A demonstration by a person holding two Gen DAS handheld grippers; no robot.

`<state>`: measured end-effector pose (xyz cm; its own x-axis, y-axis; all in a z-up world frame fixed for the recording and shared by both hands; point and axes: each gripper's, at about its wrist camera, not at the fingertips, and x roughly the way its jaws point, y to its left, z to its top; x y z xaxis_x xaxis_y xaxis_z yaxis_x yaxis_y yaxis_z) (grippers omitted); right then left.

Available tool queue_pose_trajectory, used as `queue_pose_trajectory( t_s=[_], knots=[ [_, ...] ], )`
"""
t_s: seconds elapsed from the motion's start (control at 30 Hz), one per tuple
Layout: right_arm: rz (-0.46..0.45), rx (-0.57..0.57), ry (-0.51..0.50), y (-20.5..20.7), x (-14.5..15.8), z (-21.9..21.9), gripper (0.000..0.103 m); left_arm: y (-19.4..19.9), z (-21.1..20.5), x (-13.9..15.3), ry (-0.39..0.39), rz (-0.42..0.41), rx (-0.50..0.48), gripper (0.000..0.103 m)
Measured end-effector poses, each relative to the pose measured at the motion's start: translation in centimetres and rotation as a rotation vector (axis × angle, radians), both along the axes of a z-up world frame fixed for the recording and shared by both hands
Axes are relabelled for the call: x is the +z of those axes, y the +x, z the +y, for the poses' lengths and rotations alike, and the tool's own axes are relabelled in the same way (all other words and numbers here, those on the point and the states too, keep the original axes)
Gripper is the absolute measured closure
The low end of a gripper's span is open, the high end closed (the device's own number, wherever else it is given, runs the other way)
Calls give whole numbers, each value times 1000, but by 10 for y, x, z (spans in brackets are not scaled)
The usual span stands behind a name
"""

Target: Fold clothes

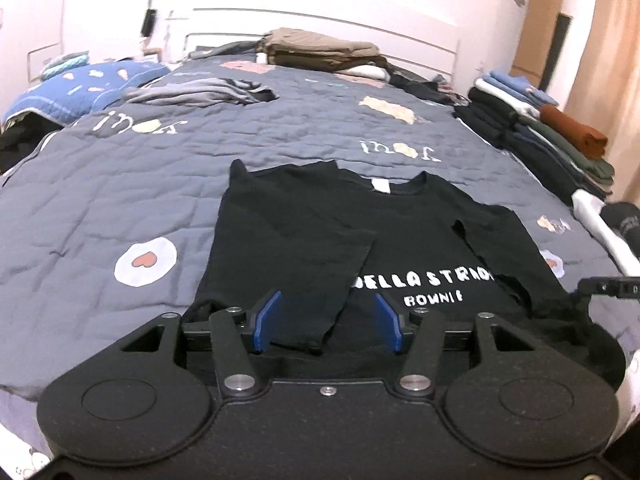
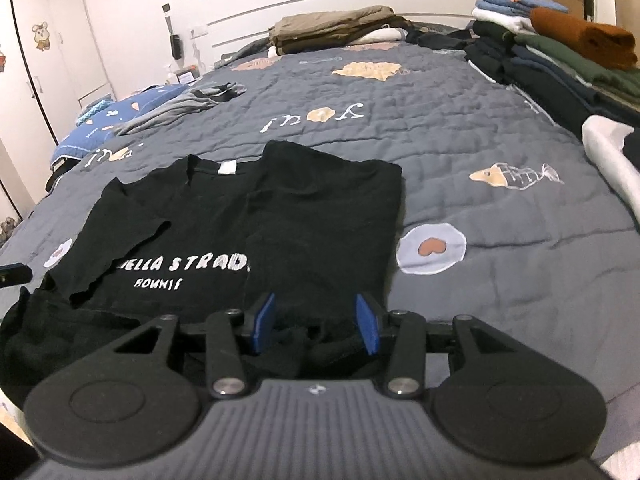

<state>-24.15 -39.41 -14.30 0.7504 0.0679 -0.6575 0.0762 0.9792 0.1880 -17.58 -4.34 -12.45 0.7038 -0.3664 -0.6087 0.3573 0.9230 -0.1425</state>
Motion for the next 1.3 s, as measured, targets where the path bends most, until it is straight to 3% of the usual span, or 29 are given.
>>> queue_pose_trajectory(
  t_s=[0.17, 0.27, 0.43, 0.73, 0.87, 0.9, 1.07, 1.13, 1.17, 1.2, 1.3],
  knots=[
    [1, -1, -69, -2, 0, 1, 58, 0, 11, 5, 64, -36, 3, 47],
    [26, 2, -96, -5, -4, -6, 57, 5, 33, 9, 123, -55, 56, 43],
    [64, 28, -80, -10, -13, -16, 56, 14, 72, 3, 140, 18, 135, 42],
    [96, 58, -51, -8, -22, -13, 55, 31, 81, -23, 227, 191, 190, 42],
    [105, 48, -52, -1, -27, -9, 54, 38, 89, -32, 159, 271, 205, 43],
    [104, 40, -47, 0, -28, -9, 54, 40, 88, -34, 152, 292, 198, 44],
    [96, 2, -20, 3, -32, -12, 57, 45, 87, -43, 112, 349, 202, 75],
    [91, -9, -6, 2, -32, -14, 68, 44, 90, -41, 84, 348, 208, 85],
    [88, -14, 0, 2, -32, -15, 85, 43, 91, -40, 71, 343, 209, 91],
    [82, -15, 9, 0, -31, -16, 92, 42, 92, -38, 58, 337, 210, 92],
    [15, -22, 68, -11, -18, -23, 94, 35, 93, -27, 37, 287, 208, 95]
  ],
)
